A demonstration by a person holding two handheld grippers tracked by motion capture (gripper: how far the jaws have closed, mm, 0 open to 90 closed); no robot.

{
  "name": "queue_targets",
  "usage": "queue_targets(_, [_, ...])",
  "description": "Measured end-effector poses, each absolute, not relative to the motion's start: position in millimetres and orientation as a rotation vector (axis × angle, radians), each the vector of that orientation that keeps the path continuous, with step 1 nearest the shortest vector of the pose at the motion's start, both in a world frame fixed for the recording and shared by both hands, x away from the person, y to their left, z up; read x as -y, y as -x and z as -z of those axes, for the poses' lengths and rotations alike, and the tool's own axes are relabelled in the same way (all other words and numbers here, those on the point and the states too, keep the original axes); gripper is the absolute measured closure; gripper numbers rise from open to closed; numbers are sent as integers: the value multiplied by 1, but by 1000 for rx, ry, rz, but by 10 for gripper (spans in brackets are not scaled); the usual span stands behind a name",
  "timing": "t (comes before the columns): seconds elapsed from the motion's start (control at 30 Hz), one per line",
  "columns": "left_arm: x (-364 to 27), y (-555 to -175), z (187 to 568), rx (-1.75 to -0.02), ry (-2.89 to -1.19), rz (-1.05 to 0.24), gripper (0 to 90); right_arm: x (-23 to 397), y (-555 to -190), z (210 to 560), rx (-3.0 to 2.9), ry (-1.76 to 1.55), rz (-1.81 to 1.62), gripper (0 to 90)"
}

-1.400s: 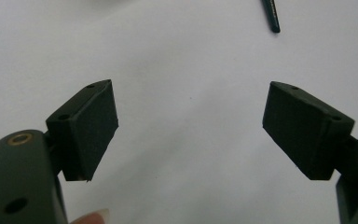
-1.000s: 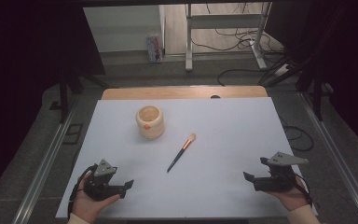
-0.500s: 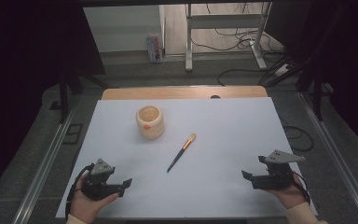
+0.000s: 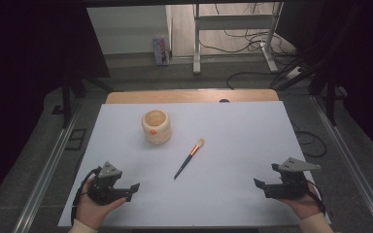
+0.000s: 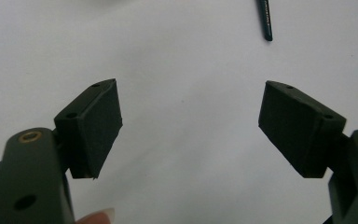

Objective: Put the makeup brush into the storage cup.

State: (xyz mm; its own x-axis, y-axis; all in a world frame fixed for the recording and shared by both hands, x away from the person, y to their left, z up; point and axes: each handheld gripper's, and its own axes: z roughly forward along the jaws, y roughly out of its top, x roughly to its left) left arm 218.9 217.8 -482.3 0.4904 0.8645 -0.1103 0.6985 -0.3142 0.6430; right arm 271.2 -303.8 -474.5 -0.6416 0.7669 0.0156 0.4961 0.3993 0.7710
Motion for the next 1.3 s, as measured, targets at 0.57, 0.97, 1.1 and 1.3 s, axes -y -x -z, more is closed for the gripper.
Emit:
queue_targets(0.57, [-205, -230, 466, -1267, -2109, -312, 229, 302, -273, 474, -2321, -1099, -1102, 128])
queue_targets(0.97, [-184, -248, 467, -1239, -2155, -269, 231, 302, -274, 475, -2325, -1107, -1100, 130])
queue_targets(1.1, [-177, -253, 467, -1234, -2158, -256, 232, 302, -274, 476, -2324, -1113, -1095, 130])
queue_targets(1.3, [-168, -259, 466, -1211, -2175, -245, 232, 302, -275, 477, -2328, -1114, -1091, 130])
